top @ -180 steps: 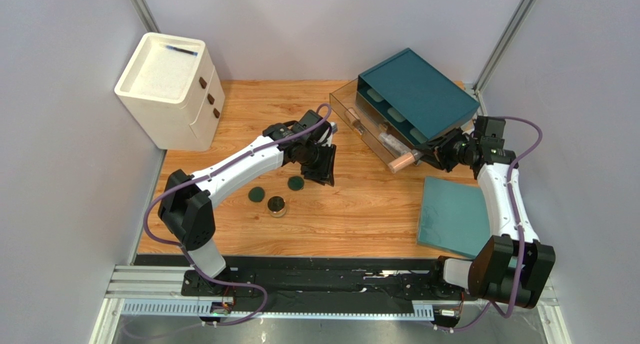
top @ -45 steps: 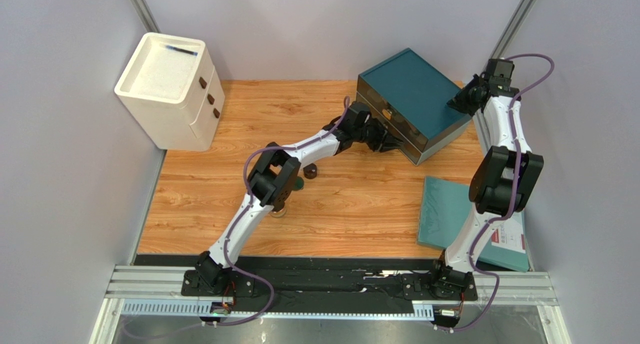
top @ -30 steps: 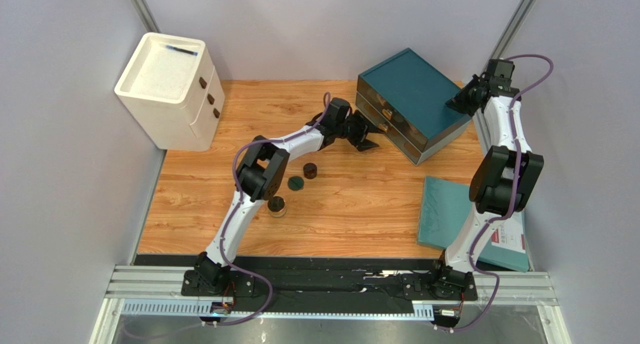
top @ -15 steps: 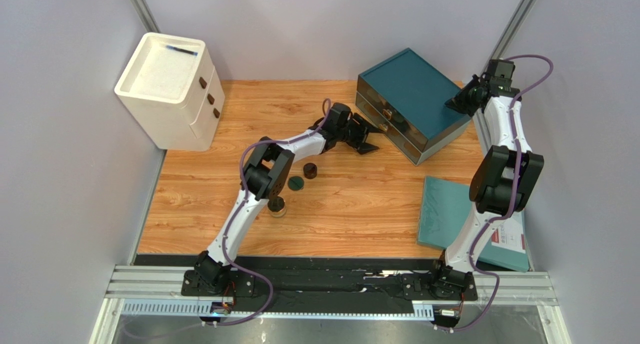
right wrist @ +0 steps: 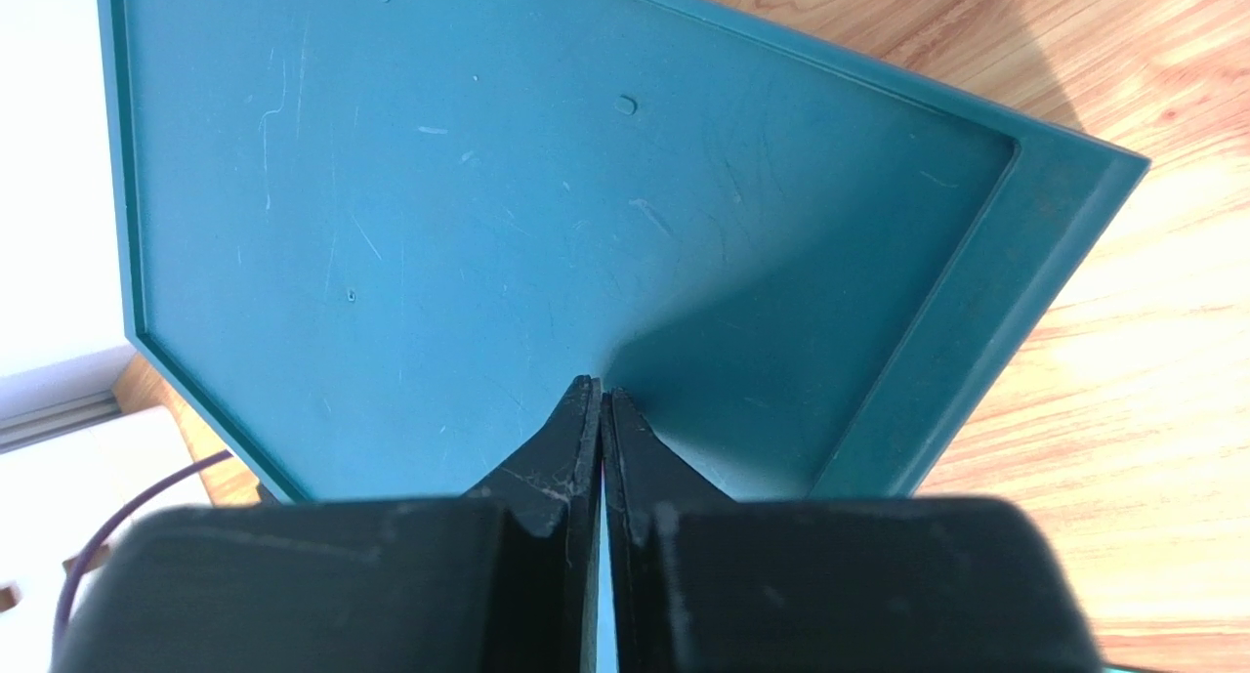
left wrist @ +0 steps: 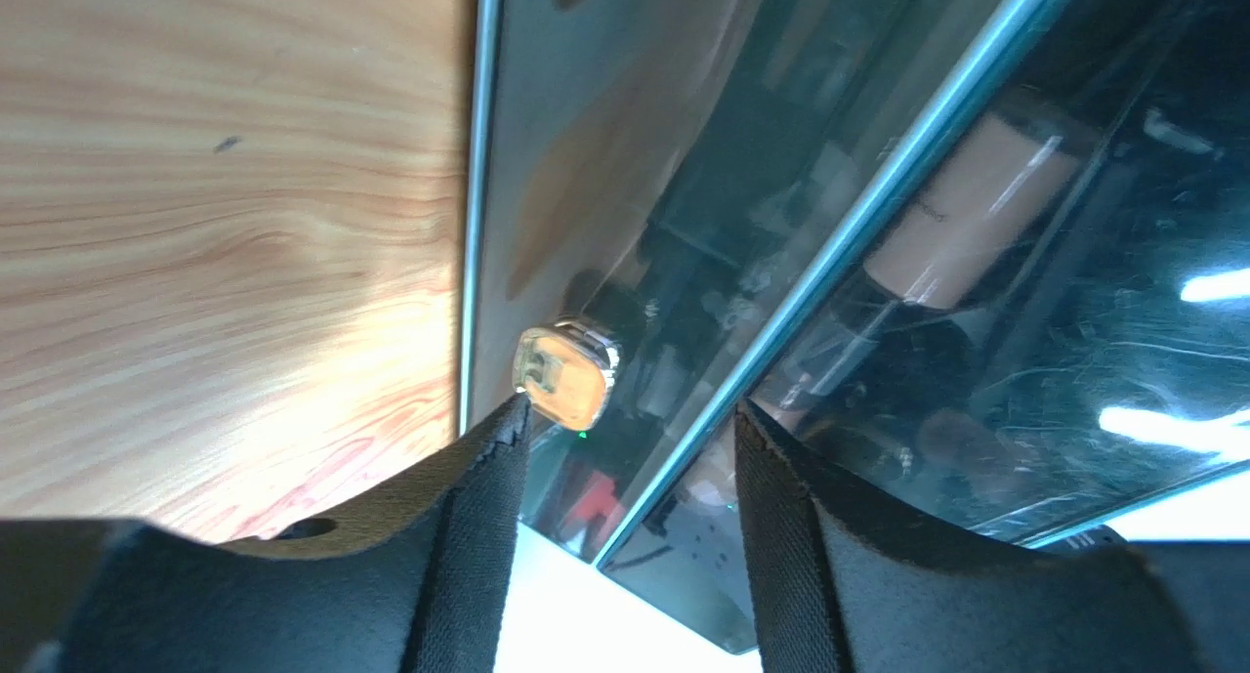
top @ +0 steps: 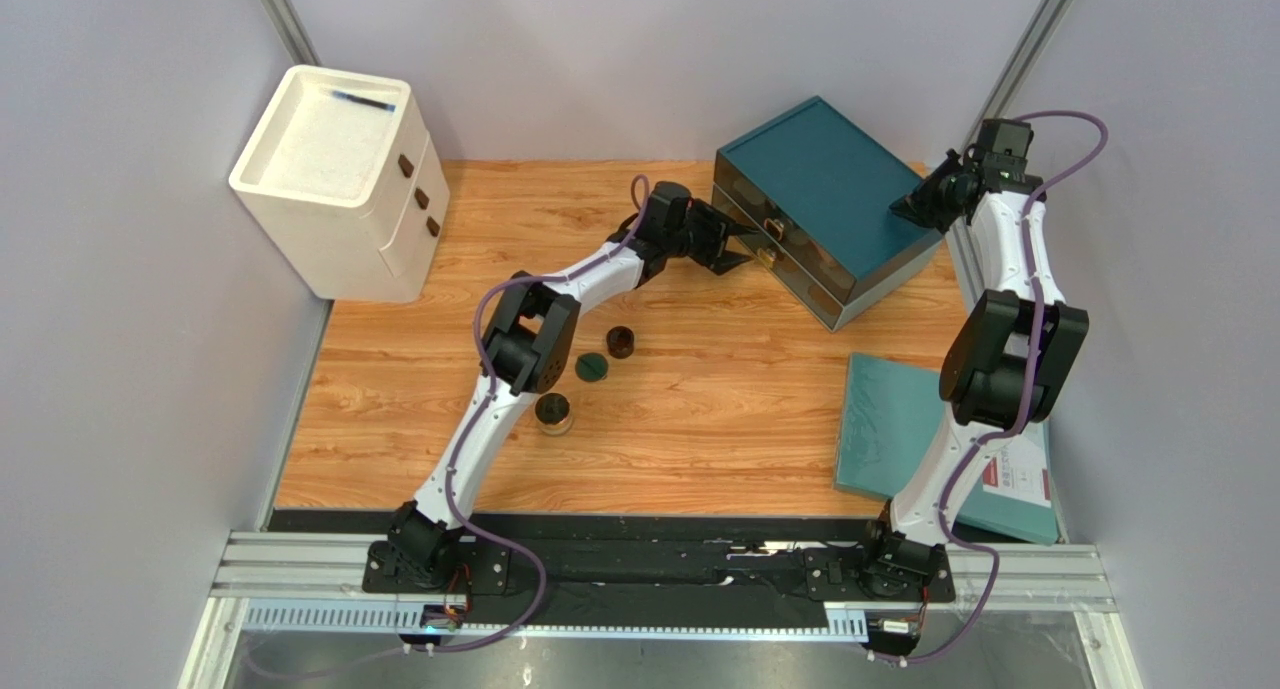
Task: Organize the makeup
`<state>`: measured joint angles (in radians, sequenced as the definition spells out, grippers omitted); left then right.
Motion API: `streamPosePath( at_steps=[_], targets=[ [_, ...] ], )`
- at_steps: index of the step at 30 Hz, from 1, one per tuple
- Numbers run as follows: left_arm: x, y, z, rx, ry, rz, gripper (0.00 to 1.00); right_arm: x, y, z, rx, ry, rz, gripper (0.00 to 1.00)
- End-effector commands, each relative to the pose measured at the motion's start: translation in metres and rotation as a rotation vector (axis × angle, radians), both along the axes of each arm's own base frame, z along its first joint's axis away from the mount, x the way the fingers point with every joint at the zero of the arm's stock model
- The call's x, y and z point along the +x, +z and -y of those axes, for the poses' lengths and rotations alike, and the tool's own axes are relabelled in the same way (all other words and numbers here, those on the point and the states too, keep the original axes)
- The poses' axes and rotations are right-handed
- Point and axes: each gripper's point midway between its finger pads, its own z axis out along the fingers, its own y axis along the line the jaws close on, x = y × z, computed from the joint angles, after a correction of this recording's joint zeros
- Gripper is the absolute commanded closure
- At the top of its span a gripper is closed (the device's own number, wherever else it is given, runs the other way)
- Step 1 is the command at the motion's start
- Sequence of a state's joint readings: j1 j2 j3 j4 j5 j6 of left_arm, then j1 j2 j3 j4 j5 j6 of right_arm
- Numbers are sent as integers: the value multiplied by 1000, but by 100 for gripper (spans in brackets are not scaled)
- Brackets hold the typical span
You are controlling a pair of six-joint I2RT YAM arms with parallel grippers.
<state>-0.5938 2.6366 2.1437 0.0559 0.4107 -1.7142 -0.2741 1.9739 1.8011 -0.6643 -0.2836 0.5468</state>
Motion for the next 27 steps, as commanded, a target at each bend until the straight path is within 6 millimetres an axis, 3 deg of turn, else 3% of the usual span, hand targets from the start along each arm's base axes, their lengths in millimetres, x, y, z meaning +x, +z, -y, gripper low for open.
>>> streamPosePath(
  at_steps=[1, 9, 19, 27],
  targets=[
    [-4, -7, -3, 102, -23, -26, 43, -32, -67, -4, 37, 7, -244, 95],
    [-10, -17, -8, 185, -40, -49, 46, -33, -69, -2, 41, 1, -252, 94],
    [-16, -20, 9, 174, -72, -19, 45, -36, -69, 0, 43, 0, -254, 94],
    [-6, 4, 20, 51, -27, 58, 44, -39, -71, 0, 43, 4, -261, 94]
  ],
)
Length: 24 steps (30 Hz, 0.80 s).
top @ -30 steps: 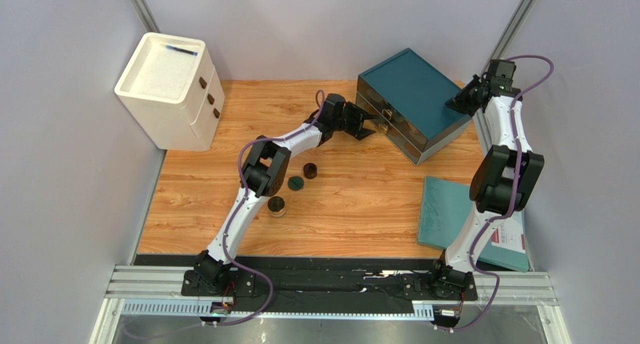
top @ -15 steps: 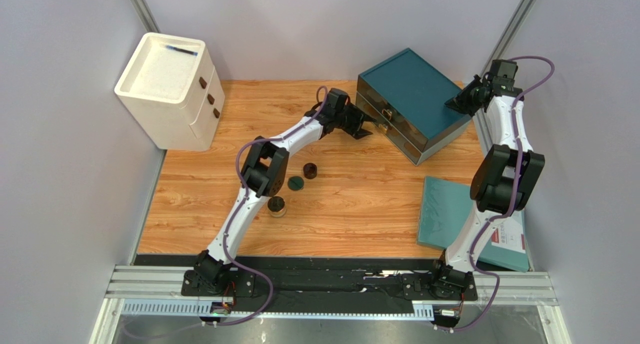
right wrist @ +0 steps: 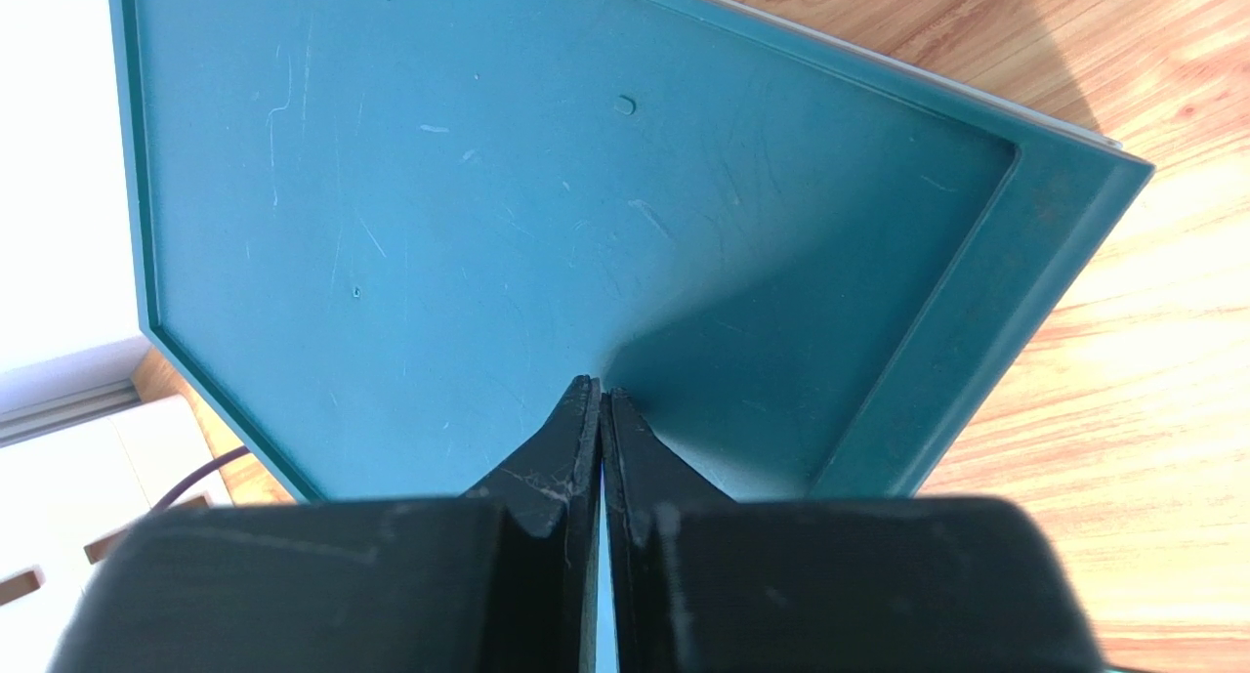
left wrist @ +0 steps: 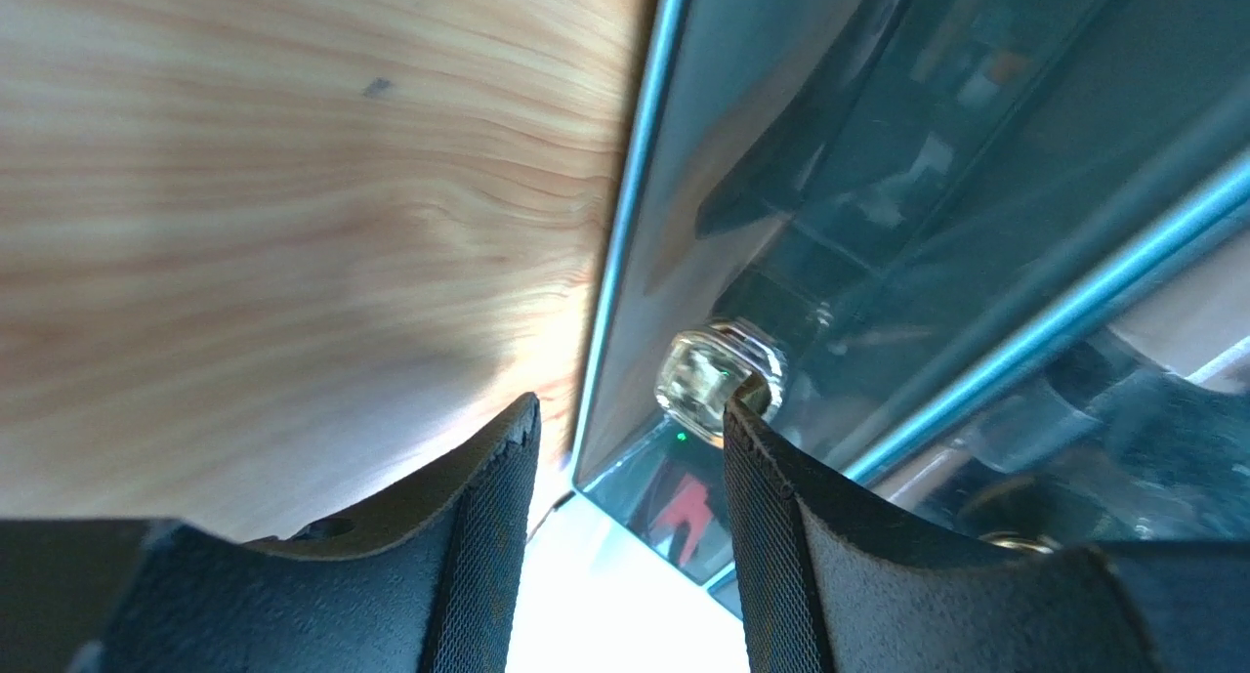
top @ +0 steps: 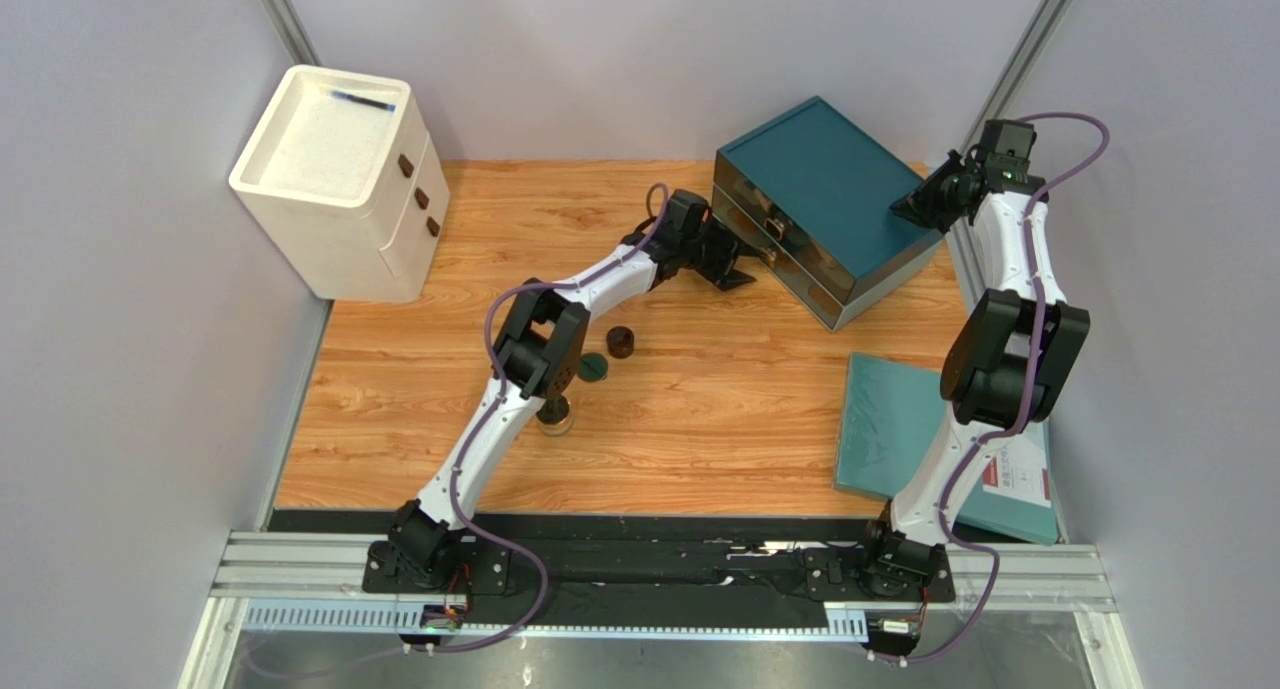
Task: Organize the makeup
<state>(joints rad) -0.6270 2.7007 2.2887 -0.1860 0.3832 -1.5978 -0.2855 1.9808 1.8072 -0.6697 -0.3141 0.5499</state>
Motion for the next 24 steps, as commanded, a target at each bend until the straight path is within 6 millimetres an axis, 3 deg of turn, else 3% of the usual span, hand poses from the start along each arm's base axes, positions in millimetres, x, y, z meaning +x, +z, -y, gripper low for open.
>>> streamPosePath(
  at_steps=[1, 3, 5, 13, 18, 24],
  targets=[
    [14, 38, 9, -111, 35, 100, 44, -38, -71, -1, 20, -1, -260, 94],
    [15, 47, 11, -111, 28, 114, 44, -38, -71, -2, 21, -1, -259, 94],
    [14, 37, 12, -88, 15, 96, 44, -39, -73, -2, 24, -2, -266, 94],
    [15, 48, 17, -193, 22, 143, 42, -38, -75, -1, 27, 0, -268, 94],
    [15, 46, 17, -168, 8, 141, 39, -38, -78, -3, 35, 0, -275, 94],
    [20, 60, 22, -280, 22, 192, 39, -39, -80, -3, 41, 2, -280, 94]
  ],
)
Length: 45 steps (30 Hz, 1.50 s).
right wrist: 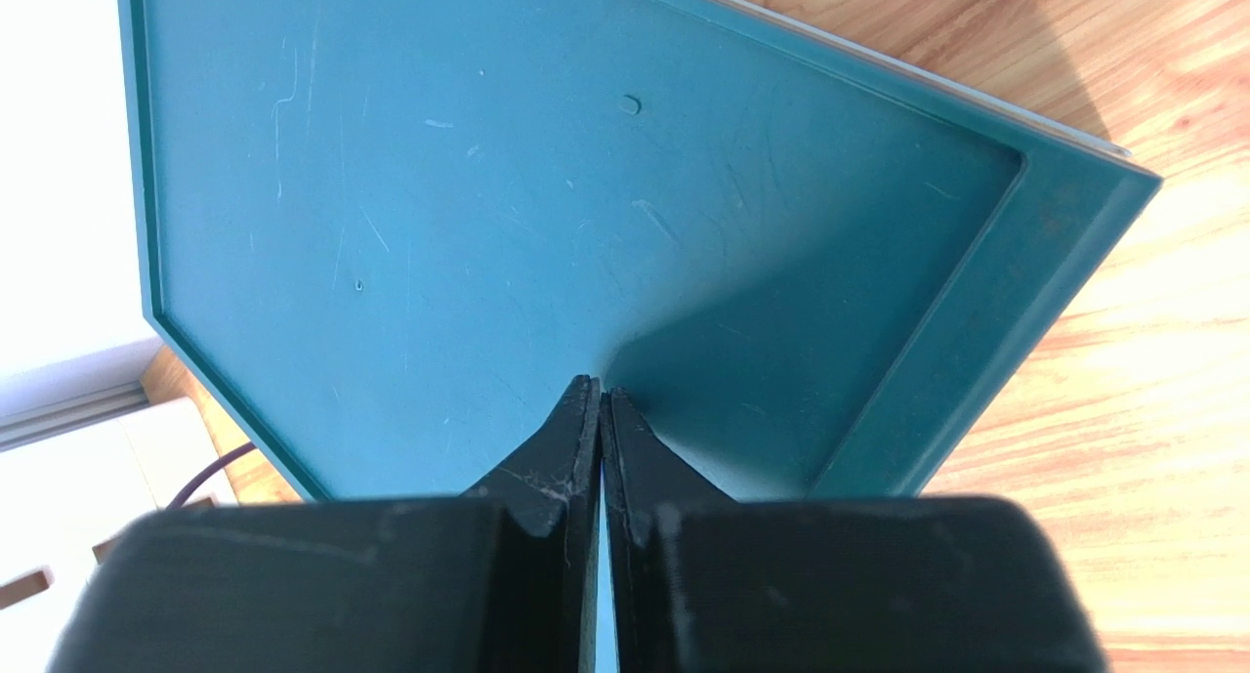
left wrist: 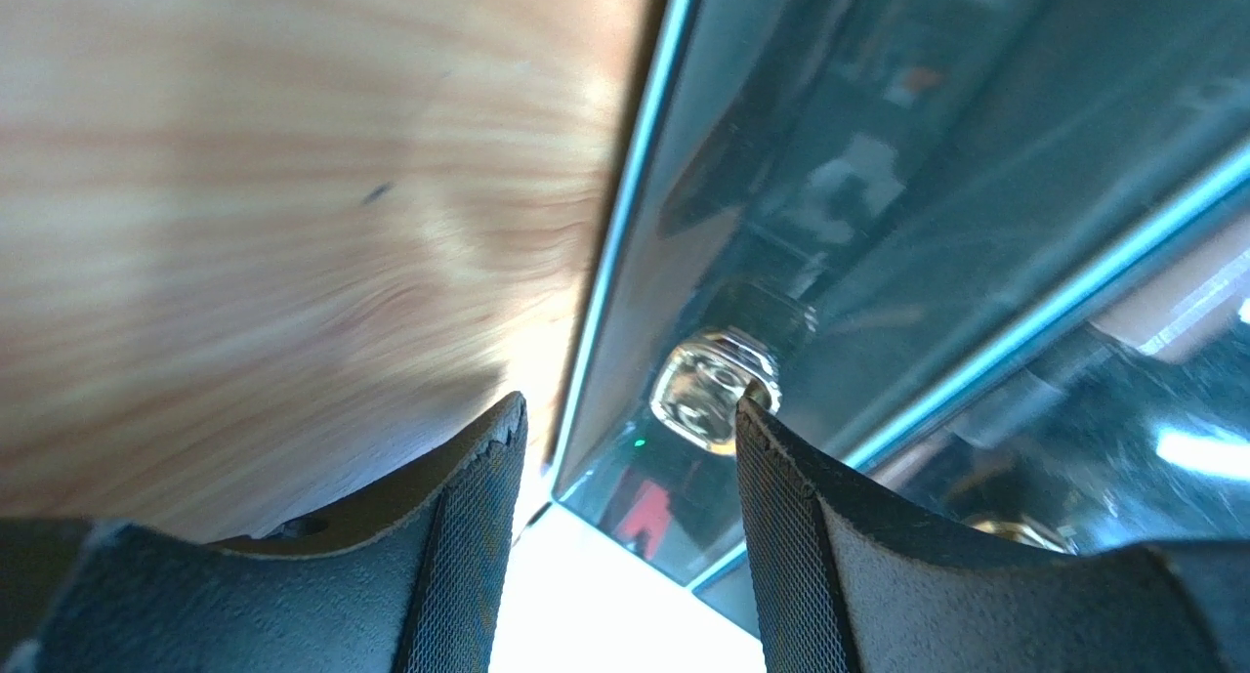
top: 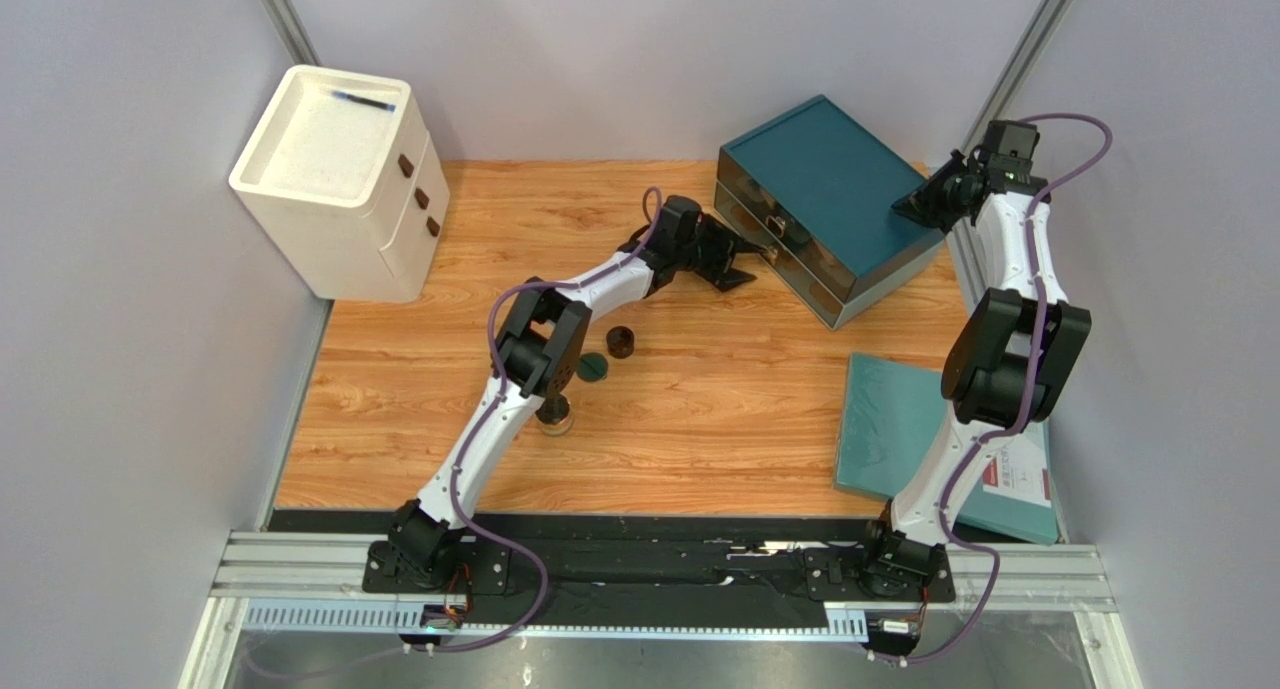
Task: Organize the makeup
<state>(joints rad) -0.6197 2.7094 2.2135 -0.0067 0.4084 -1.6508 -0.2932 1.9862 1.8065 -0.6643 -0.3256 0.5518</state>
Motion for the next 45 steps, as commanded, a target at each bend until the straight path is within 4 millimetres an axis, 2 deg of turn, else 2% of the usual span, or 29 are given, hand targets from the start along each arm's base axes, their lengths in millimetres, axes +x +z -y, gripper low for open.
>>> streamPosePath(
  at_steps=[1, 9, 14, 15, 16, 20, 21, 23, 24, 26, 28, 31, 33, 34, 35, 37, 40, 43, 44, 45],
  targets=[
    [14, 68, 19, -211, 15, 191, 39, -40, -79, -7, 34, 5, -284, 94],
    [10, 71, 16, -226, 5, 206, 40, -41, -81, -9, 44, 6, -286, 94],
    [11, 84, 18, -288, 13, 237, 40, -42, -83, -9, 47, 7, -290, 94],
    [13, 92, 16, -304, 15, 266, 40, -42, -83, -10, 48, 8, -289, 94],
    [11, 85, 16, -296, 11, 253, 41, -43, -83, -9, 51, 5, -289, 94],
    [5, 84, 17, -251, -28, 232, 41, -43, -85, -11, 56, 3, -291, 94],
    [3, 74, 17, -201, -43, 218, 41, -43, -85, -10, 57, 0, -290, 94],
    [0, 74, 18, -147, -75, 204, 41, -43, -86, -10, 60, 2, -291, 94],
    [-4, 61, 15, -84, -91, 179, 41, -43, -86, -10, 61, 2, -294, 93],
    [-3, 61, 11, -43, -81, 178, 41, -44, -86, -11, 58, 4, -294, 93],
    [-5, 52, 8, -9, -72, 152, 41, -44, -87, -10, 56, 4, -294, 93],
    [-3, 52, 11, -18, -58, 136, 42, -45, -89, -11, 56, 7, -299, 93],
    [-2, 44, 13, -9, -48, 112, 42, -45, -90, -11, 60, 7, -302, 93],
    [0, 53, 17, -15, -39, 133, 42, -45, -91, -11, 61, 7, -305, 93],
    [1, 45, 19, 2, -35, 120, 42, -45, -90, -11, 59, 8, -301, 93],
    [6, 51, 22, 7, -12, 142, 42, -45, -92, -11, 57, 13, -305, 93],
    [7, 50, 24, 27, 0, 140, 44, -45, -91, -10, 55, 13, -303, 93],
    [2, 39, 18, 93, -10, 103, 46, -44, -92, -9, 60, 12, -303, 93],
    [-4, 27, 14, 144, -29, 81, 46, -44, -93, -9, 63, 12, -306, 93],
    [-6, 27, 12, 159, -36, 78, 46, -44, -94, -8, 64, 9, -308, 93]
  ],
)
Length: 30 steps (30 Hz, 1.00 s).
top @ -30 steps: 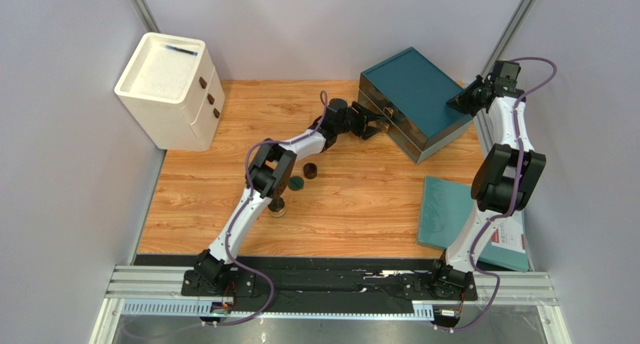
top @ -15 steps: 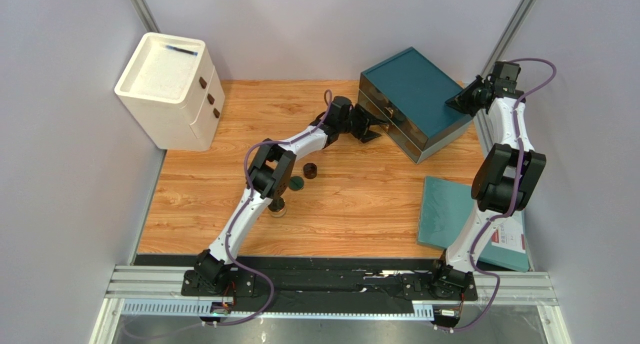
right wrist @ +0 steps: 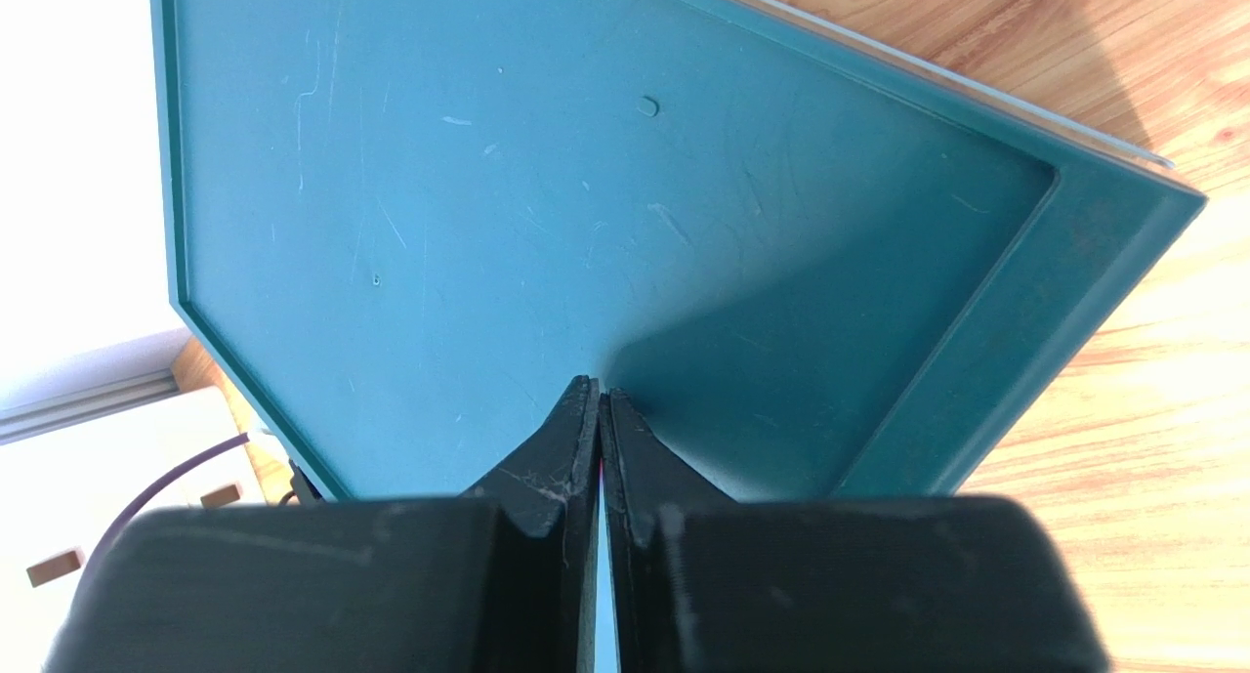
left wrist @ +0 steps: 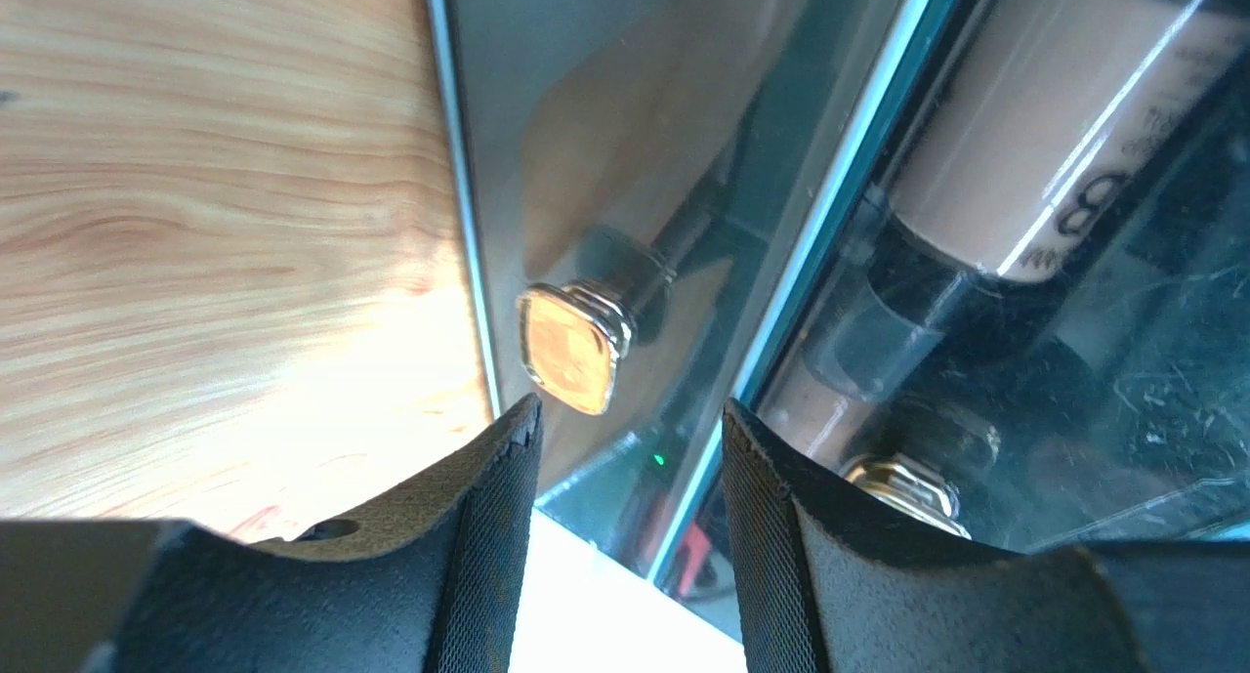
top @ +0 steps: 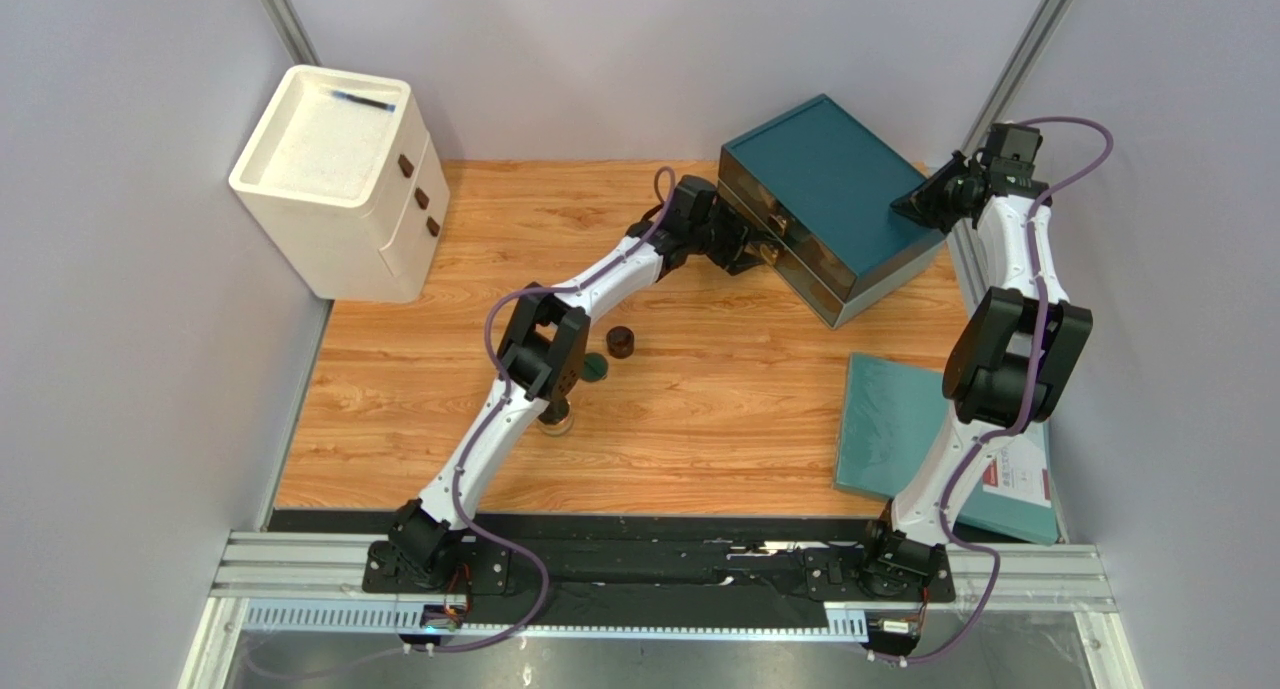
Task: Organize the makeup
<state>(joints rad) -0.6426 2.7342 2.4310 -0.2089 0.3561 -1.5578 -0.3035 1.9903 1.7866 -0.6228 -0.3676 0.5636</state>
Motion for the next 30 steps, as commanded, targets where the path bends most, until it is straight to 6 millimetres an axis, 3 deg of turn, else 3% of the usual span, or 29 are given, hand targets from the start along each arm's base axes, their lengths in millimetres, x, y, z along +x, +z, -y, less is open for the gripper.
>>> streamPosePath(
  at_steps=[1, 7, 15, 18, 24, 30],
  targets=[
    [-12, -12, -3, 114, -18, -14, 46, -47, -92, -6, 30, 3, -327, 93],
    [-19, -29, -1, 136, -27, -52, 46, -49, -94, -3, 35, 2, -335, 93],
    [-12, -31, -2, 169, 23, -38, 45, -53, -96, 0, 40, 3, -345, 93],
    [-7, -26, 4, 124, 27, -10, 44, -53, -94, 0, 39, 4, -341, 93],
    [-3, 3, 22, -25, -25, 76, 43, -53, -97, -1, 48, 3, -347, 93],
    [-15, 17, 26, -109, -117, 127, 43, -52, -98, -2, 51, 2, -347, 93]
  ],
)
